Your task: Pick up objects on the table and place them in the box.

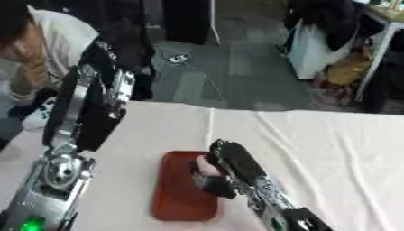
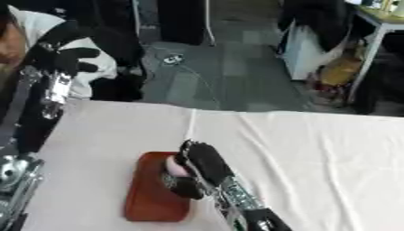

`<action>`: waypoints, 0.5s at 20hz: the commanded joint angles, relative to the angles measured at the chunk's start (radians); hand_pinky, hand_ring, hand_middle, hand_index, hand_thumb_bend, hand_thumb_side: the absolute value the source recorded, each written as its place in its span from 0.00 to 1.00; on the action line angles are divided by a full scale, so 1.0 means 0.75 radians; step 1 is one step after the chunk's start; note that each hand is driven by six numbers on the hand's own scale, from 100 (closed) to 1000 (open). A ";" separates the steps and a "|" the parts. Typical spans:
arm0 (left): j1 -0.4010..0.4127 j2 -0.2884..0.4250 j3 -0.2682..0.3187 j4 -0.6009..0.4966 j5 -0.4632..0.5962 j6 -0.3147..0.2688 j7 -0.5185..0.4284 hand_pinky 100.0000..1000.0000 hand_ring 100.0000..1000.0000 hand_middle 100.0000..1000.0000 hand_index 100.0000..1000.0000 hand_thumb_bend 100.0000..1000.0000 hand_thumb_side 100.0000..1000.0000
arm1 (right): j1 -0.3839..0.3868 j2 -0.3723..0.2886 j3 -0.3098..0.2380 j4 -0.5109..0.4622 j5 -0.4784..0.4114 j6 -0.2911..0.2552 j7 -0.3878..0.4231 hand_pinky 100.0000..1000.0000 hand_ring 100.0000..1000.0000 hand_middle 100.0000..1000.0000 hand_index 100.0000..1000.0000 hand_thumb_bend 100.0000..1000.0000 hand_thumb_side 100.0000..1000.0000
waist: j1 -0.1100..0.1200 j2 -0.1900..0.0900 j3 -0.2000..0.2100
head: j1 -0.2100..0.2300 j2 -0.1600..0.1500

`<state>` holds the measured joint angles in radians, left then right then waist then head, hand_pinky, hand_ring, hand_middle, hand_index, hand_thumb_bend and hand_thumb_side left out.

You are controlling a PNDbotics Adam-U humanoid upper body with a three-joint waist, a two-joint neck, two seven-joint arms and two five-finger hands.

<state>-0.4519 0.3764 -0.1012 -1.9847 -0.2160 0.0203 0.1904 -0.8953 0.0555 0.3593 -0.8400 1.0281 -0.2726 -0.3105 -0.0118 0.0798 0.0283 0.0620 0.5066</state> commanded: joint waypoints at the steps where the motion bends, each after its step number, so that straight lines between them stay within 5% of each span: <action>1: -0.025 0.000 0.001 -0.020 0.005 -0.008 -0.002 0.67 0.70 0.84 0.96 0.00 0.81 | -0.049 0.021 -0.029 0.022 0.049 -0.006 -0.040 0.00 0.00 0.00 0.04 0.00 0.31 | 0.010 -0.011 0.003 | -0.020 -0.024; 10: -0.043 -0.013 0.001 -0.020 0.013 -0.014 -0.002 0.67 0.70 0.84 0.96 0.00 0.81 | -0.085 0.050 -0.055 0.088 0.125 -0.020 -0.091 0.00 0.00 0.00 0.05 0.00 0.31 | 0.014 0.000 0.014 | -0.046 -0.045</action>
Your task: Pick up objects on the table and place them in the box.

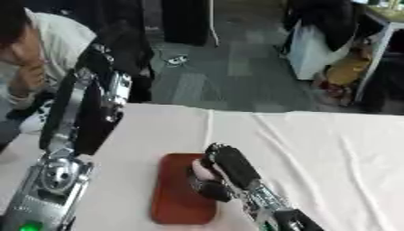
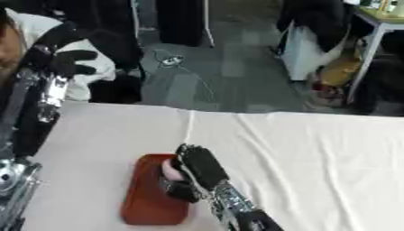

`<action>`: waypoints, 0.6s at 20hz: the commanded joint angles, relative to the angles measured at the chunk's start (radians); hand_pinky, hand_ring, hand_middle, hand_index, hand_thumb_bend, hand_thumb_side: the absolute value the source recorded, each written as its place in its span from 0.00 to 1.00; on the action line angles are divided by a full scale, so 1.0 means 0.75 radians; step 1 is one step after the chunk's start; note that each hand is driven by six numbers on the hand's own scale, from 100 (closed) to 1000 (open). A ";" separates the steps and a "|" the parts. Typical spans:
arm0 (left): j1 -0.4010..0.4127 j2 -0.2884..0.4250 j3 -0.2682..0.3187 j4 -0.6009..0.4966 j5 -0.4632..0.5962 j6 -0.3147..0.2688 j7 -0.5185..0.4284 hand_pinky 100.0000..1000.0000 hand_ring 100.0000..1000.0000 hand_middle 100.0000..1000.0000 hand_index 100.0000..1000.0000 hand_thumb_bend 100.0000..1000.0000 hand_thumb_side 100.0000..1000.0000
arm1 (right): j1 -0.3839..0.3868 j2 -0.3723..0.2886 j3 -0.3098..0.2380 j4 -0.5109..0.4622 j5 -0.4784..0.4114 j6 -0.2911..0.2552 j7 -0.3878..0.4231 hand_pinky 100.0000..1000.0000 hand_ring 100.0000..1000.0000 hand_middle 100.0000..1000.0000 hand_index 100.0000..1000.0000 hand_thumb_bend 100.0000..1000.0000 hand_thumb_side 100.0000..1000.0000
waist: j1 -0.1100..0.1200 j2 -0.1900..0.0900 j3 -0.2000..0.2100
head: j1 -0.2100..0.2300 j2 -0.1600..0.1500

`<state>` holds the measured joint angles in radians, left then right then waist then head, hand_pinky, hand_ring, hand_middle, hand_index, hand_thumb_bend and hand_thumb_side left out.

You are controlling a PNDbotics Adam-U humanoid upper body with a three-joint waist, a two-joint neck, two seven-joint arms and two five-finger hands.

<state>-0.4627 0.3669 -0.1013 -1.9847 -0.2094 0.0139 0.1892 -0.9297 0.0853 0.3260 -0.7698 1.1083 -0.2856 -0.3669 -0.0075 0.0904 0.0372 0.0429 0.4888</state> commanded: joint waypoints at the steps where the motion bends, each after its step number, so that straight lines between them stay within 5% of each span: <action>1: -0.030 -0.002 0.002 -0.020 0.004 -0.007 0.000 0.67 0.70 0.84 0.96 0.00 0.81 | -0.041 0.012 -0.012 -0.002 0.023 -0.003 -0.018 0.00 0.00 0.00 0.05 0.00 0.31 | 0.009 -0.013 0.004 | -0.023 -0.022; 12: -0.051 -0.017 0.001 -0.020 0.007 -0.014 0.000 0.67 0.70 0.85 0.96 0.00 0.81 | -0.063 0.042 -0.005 0.000 0.036 -0.029 -0.032 0.00 0.00 0.00 0.05 0.00 0.32 | 0.007 -0.005 0.021 | -0.041 -0.032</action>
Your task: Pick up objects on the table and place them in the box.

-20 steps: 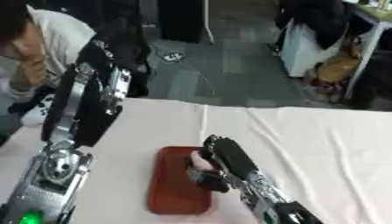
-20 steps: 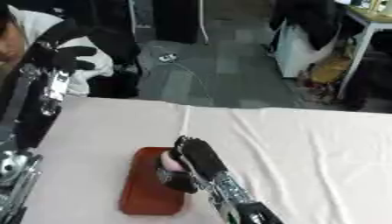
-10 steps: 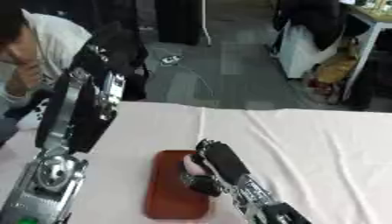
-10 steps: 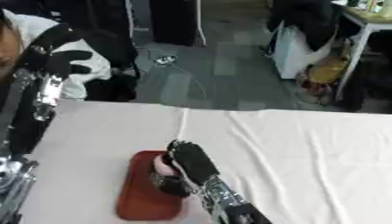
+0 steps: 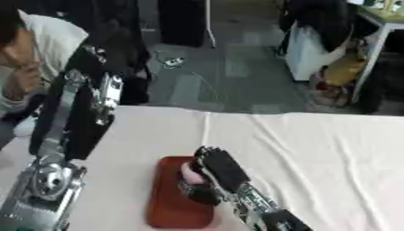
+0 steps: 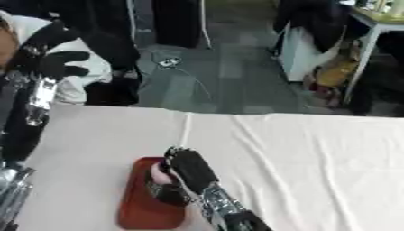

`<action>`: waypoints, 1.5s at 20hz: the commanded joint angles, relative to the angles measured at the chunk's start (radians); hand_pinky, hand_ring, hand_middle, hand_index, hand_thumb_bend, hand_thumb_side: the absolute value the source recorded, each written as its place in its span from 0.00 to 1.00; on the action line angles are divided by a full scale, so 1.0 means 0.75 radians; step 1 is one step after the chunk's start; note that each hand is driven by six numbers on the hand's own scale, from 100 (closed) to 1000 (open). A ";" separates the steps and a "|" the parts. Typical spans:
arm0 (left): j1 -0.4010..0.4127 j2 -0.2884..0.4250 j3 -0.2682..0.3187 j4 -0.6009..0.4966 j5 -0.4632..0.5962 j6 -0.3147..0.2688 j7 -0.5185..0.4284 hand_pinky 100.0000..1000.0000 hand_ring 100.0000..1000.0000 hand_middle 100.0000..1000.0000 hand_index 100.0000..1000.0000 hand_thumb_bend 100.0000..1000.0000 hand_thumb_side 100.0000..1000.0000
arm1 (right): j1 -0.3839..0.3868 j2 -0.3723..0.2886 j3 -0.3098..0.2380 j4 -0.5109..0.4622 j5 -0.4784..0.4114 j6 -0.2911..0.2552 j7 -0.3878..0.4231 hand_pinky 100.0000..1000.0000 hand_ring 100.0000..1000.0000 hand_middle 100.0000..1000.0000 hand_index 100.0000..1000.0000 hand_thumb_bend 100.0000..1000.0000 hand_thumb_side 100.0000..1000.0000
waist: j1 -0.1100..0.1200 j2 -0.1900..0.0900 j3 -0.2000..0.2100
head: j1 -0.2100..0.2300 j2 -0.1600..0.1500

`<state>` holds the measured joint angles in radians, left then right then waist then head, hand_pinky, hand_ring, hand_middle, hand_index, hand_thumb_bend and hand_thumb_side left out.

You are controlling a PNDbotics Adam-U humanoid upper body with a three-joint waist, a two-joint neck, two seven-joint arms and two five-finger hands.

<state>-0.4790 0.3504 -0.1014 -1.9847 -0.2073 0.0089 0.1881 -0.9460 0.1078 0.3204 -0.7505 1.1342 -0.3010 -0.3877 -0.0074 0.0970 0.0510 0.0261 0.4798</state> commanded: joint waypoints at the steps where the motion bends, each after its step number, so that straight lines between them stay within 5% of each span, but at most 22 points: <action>1: -0.031 0.004 0.001 -0.020 0.004 -0.007 0.001 0.67 0.70 0.85 0.96 0.00 0.81 | -0.041 0.014 0.004 -0.027 0.003 -0.010 -0.005 0.00 0.00 0.00 0.05 0.00 0.33 | 0.007 -0.014 0.004 | -0.018 -0.020; 5: -0.035 0.002 0.000 -0.020 0.004 -0.009 0.000 0.67 0.70 0.85 0.96 0.00 0.81 | -0.037 0.019 0.008 -0.032 0.030 -0.019 -0.027 0.00 0.00 0.00 0.07 0.00 0.37 | 0.005 -0.013 0.007 | -0.013 -0.019; 7: -0.035 0.001 0.000 -0.020 0.004 -0.009 0.000 0.67 0.70 0.85 0.96 0.00 0.81 | -0.035 0.020 0.008 -0.031 0.044 -0.028 -0.039 0.00 0.00 0.00 0.17 0.00 0.44 | 0.005 -0.013 0.007 | -0.011 -0.018; 8: -0.035 0.001 0.000 -0.020 0.004 -0.009 0.000 0.67 0.70 0.85 0.96 0.00 0.81 | -0.034 0.019 0.007 -0.026 0.053 -0.028 -0.035 0.00 0.17 0.25 0.42 0.00 0.48 | 0.004 -0.013 0.008 | -0.010 -0.017; 10: -0.036 0.001 0.000 -0.020 0.004 -0.009 0.000 0.67 0.70 0.85 0.96 0.00 0.81 | -0.033 0.019 0.003 -0.017 0.078 -0.017 -0.019 0.00 0.42 0.52 0.65 0.00 0.56 | 0.004 -0.014 0.008 | -0.010 -0.017; 11: -0.036 0.002 0.000 -0.020 0.004 -0.009 0.000 0.67 0.70 0.85 0.96 0.00 0.81 | -0.033 0.018 0.002 -0.011 0.096 -0.006 -0.005 0.00 0.44 0.54 0.67 0.00 0.61 | 0.004 -0.014 0.008 | -0.009 -0.017; 12: -0.036 0.002 -0.001 -0.020 0.005 -0.010 -0.001 0.67 0.70 0.85 0.96 0.00 0.81 | -0.032 0.018 0.000 -0.008 0.114 0.006 0.009 0.28 0.62 0.73 0.81 0.04 0.62 | 0.004 -0.014 0.008 | -0.008 -0.016; 14: -0.036 0.002 -0.001 -0.020 0.005 -0.010 -0.001 0.67 0.70 0.85 0.96 0.00 0.81 | -0.031 0.019 -0.002 -0.007 0.146 0.026 0.035 0.44 0.71 0.80 0.87 0.08 0.64 | 0.004 -0.013 0.007 | -0.008 -0.016; 15: -0.036 0.002 -0.001 -0.020 0.005 -0.010 -0.001 0.67 0.70 0.85 0.96 0.00 0.81 | -0.030 0.019 -0.003 -0.007 0.160 0.035 0.048 0.42 0.70 0.80 0.86 0.08 0.63 | 0.004 -0.013 0.007 | -0.008 -0.016; 16: -0.036 0.002 -0.001 -0.020 0.005 -0.010 -0.001 0.67 0.70 0.85 0.96 0.00 0.81 | -0.029 0.020 -0.004 -0.007 0.170 0.042 0.058 0.62 0.80 0.87 0.93 0.12 0.65 | 0.004 -0.013 0.007 | -0.008 -0.015; 20: -0.035 0.002 -0.001 -0.020 0.005 -0.010 -0.001 0.67 0.70 0.85 0.96 0.00 0.81 | -0.027 0.019 -0.007 -0.003 0.199 0.058 0.096 0.75 0.85 0.91 0.95 0.14 0.68 | 0.004 -0.013 0.007 | -0.008 -0.015; 30: -0.032 0.004 -0.001 -0.020 0.004 -0.008 -0.001 0.67 0.70 0.85 0.96 0.00 0.81 | -0.014 0.021 -0.016 0.007 0.227 0.108 0.124 0.79 0.87 0.93 0.96 0.13 0.69 | 0.005 -0.014 0.004 | -0.012 -0.014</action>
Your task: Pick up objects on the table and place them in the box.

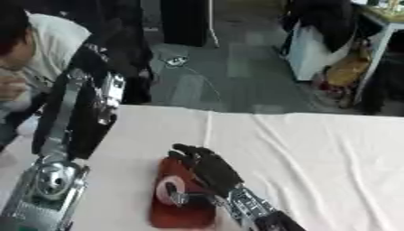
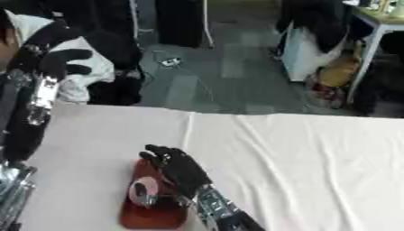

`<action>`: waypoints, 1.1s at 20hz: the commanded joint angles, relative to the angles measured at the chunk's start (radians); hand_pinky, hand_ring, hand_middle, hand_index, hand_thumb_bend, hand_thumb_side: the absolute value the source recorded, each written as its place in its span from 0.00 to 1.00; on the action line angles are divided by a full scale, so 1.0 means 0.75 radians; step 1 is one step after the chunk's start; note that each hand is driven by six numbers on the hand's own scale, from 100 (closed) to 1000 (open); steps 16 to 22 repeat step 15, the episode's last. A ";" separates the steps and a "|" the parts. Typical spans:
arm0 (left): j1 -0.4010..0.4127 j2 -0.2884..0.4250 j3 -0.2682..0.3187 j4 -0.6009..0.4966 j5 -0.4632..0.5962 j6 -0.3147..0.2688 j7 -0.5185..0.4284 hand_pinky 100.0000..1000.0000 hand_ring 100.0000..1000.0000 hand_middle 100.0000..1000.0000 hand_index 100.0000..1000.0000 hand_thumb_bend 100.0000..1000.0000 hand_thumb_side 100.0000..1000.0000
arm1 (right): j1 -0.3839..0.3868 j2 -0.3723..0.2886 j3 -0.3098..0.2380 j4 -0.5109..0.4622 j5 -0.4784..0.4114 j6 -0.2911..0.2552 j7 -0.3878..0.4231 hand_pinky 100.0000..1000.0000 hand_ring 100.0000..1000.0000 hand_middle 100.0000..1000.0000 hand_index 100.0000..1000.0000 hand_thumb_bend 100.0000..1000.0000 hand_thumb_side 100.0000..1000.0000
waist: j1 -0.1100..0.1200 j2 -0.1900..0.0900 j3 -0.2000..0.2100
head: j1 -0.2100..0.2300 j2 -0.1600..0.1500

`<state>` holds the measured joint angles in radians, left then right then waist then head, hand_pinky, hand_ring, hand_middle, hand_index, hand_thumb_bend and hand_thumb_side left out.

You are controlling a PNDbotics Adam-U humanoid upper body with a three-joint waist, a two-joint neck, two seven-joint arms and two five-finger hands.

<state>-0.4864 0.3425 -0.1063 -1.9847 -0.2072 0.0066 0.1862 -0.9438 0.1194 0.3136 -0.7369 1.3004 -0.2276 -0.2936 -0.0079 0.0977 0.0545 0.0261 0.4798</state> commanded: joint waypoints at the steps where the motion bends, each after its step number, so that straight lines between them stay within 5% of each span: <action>1: -0.022 0.015 0.006 -0.020 0.004 -0.005 0.002 0.67 0.70 0.85 0.96 0.00 0.81 | -0.016 0.005 -0.007 -0.015 0.000 0.011 -0.005 0.78 0.86 0.93 0.96 0.13 0.69 | 0.006 -0.015 -0.001 | -0.013 -0.015; 4: -0.019 0.016 0.006 -0.020 0.003 -0.004 0.002 0.67 0.70 0.85 0.96 0.00 0.81 | -0.016 -0.005 -0.004 -0.047 -0.049 0.004 -0.017 0.74 0.84 0.93 0.96 0.11 0.69 | 0.004 -0.017 -0.001 | -0.013 -0.024; 5: -0.018 0.017 0.006 -0.020 0.002 -0.003 0.002 0.67 0.70 0.85 0.96 0.00 0.81 | -0.019 -0.019 0.000 -0.075 -0.090 -0.002 -0.019 0.73 0.83 0.93 0.96 0.01 0.77 | 0.002 -0.019 -0.002 | -0.013 -0.036; 7: -0.014 0.022 0.007 -0.020 0.000 -0.002 0.003 0.67 0.70 0.85 0.96 0.00 0.81 | -0.031 -0.074 0.018 -0.172 -0.210 -0.010 -0.010 0.70 0.81 0.92 0.95 0.09 0.67 | -0.004 -0.023 -0.005 | -0.020 -0.069; 15: 0.011 0.058 0.016 -0.020 -0.014 0.015 0.010 0.67 0.70 0.85 0.96 0.00 0.81 | 0.057 -0.592 0.101 -1.065 -0.922 0.136 0.170 0.64 0.78 0.86 0.89 0.08 0.59 | -0.027 -0.041 -0.030 | -0.046 -0.235; 22: 0.011 0.058 0.016 -0.020 -0.014 0.015 0.010 0.67 0.70 0.85 0.96 0.00 0.81 | 0.057 -0.592 0.101 -1.065 -0.922 0.136 0.170 0.64 0.78 0.86 0.89 0.08 0.59 | -0.027 -0.041 -0.030 | -0.046 -0.235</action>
